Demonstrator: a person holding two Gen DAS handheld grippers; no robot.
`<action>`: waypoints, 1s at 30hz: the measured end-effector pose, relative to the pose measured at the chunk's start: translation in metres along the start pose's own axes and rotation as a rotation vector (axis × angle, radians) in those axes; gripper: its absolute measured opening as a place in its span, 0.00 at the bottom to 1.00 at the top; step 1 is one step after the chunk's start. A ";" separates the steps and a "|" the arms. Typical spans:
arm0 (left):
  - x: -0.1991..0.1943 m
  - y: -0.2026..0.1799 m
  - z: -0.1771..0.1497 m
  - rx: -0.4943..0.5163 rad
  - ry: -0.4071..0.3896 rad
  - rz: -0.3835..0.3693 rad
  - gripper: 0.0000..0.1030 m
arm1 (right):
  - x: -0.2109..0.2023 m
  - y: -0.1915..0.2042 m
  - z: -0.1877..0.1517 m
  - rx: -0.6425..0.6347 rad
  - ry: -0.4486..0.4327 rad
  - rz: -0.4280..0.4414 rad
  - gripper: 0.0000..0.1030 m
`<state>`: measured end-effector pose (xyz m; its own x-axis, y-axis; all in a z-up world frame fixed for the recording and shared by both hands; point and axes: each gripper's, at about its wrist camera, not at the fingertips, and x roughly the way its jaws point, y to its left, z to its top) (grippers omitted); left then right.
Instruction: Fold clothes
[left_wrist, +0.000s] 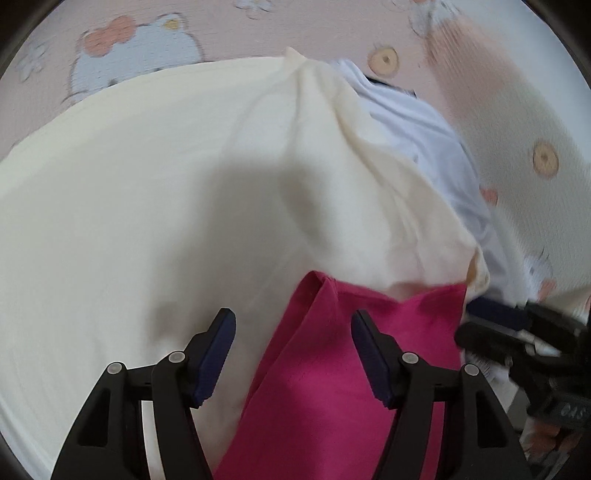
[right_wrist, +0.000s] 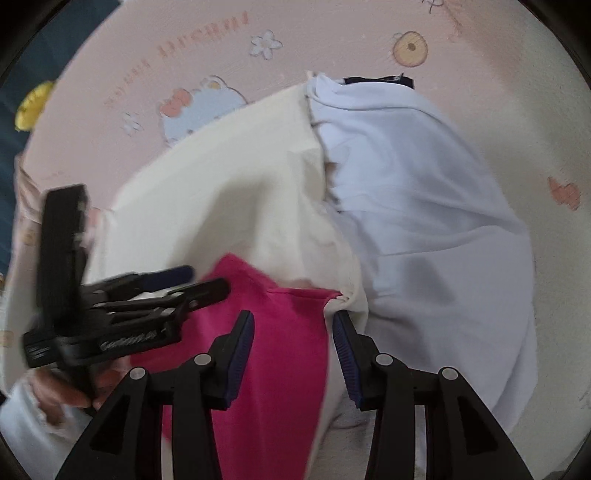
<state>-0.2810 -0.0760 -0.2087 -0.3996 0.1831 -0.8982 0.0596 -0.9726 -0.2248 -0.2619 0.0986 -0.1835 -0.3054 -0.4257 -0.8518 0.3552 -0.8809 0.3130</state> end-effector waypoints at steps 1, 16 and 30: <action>0.003 -0.001 0.000 0.008 0.008 0.000 0.61 | 0.002 -0.002 0.002 0.013 0.003 0.000 0.42; 0.014 -0.021 -0.002 0.073 -0.037 0.098 0.41 | 0.009 -0.012 -0.001 0.055 -0.022 -0.184 0.04; 0.014 -0.024 0.008 0.055 -0.007 0.061 0.33 | -0.022 -0.041 0.015 0.170 -0.067 -0.182 0.01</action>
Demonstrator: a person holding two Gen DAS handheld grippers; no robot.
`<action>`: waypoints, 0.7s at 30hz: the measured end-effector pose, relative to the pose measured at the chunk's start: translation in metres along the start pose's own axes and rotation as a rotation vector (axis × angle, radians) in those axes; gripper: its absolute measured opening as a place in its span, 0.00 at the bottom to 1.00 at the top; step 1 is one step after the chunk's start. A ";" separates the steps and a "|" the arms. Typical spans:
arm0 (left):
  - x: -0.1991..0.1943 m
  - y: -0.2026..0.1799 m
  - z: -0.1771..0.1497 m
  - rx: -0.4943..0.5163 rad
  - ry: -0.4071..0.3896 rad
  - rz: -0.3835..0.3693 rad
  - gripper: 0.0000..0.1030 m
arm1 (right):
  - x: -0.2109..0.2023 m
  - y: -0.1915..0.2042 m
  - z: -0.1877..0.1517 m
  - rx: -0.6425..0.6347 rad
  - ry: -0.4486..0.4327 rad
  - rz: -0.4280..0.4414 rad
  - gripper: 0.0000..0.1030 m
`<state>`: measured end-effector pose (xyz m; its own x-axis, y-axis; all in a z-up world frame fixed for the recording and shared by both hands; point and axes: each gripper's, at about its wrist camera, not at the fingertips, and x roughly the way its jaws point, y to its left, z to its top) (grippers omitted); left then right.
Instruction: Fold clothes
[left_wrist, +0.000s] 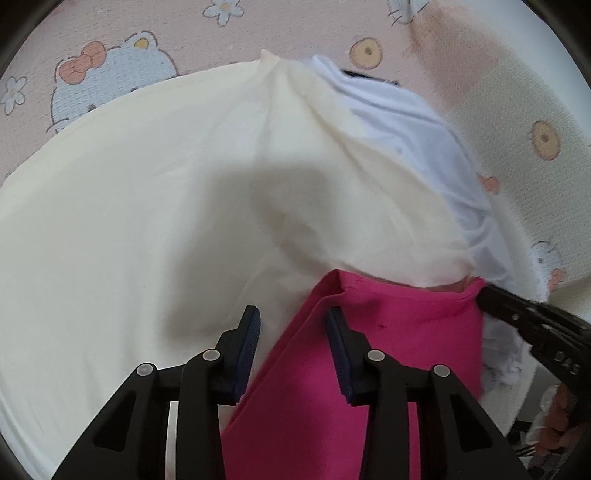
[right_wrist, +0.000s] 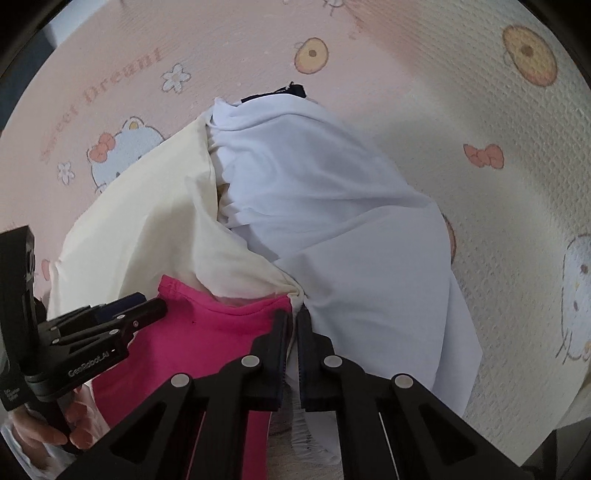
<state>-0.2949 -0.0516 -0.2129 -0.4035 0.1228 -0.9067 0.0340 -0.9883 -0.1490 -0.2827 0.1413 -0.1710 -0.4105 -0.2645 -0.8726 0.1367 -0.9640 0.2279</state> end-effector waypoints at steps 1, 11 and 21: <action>0.003 0.001 0.000 0.001 0.005 0.010 0.33 | 0.000 0.002 0.001 -0.012 0.000 -0.009 0.01; -0.018 0.032 0.006 -0.184 0.005 -0.151 0.33 | -0.012 -0.010 0.012 0.021 0.024 0.068 0.04; -0.077 0.089 -0.033 -0.443 -0.040 -0.162 0.63 | -0.050 0.002 -0.009 0.040 0.002 0.238 0.46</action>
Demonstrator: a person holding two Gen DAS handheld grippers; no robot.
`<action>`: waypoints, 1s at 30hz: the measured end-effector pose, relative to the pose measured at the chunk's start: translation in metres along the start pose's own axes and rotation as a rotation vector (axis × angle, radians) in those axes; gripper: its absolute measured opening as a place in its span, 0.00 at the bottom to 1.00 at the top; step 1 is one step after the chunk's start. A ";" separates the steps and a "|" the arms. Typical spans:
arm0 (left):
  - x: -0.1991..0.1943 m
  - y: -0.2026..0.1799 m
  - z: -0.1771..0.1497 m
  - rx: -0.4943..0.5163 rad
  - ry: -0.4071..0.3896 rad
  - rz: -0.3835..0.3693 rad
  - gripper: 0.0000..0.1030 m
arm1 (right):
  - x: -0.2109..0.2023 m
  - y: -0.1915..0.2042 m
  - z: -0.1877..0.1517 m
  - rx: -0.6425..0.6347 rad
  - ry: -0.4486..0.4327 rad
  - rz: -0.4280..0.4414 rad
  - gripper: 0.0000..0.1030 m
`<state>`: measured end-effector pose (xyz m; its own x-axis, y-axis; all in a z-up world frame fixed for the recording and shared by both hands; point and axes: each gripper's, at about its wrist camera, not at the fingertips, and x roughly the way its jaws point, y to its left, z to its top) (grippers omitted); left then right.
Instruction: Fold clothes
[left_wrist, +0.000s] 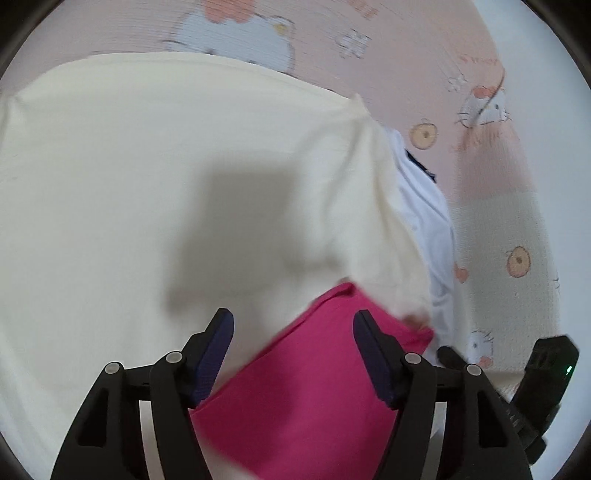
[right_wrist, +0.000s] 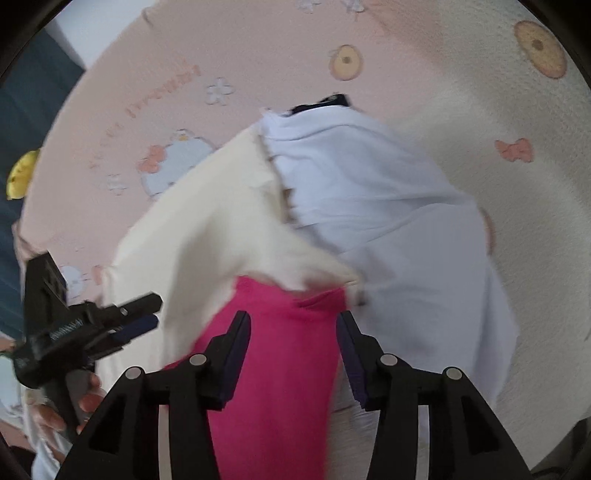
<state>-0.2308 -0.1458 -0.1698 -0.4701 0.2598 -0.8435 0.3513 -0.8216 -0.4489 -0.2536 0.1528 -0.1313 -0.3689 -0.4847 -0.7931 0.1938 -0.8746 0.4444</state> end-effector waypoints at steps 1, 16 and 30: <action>-0.008 0.007 -0.004 -0.001 -0.006 0.019 0.63 | -0.001 0.006 -0.002 -0.008 0.003 0.005 0.46; -0.133 0.088 -0.075 -0.031 -0.152 0.102 0.63 | -0.012 0.132 -0.069 -0.277 -0.031 0.099 0.46; -0.197 0.136 -0.160 0.024 -0.266 0.179 0.63 | -0.044 0.200 -0.161 -0.262 -0.094 0.142 0.47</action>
<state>0.0395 -0.2277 -0.1121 -0.5988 -0.0286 -0.8004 0.4293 -0.8551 -0.2907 -0.0524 -0.0028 -0.0742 -0.4017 -0.6099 -0.6831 0.4725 -0.7770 0.4160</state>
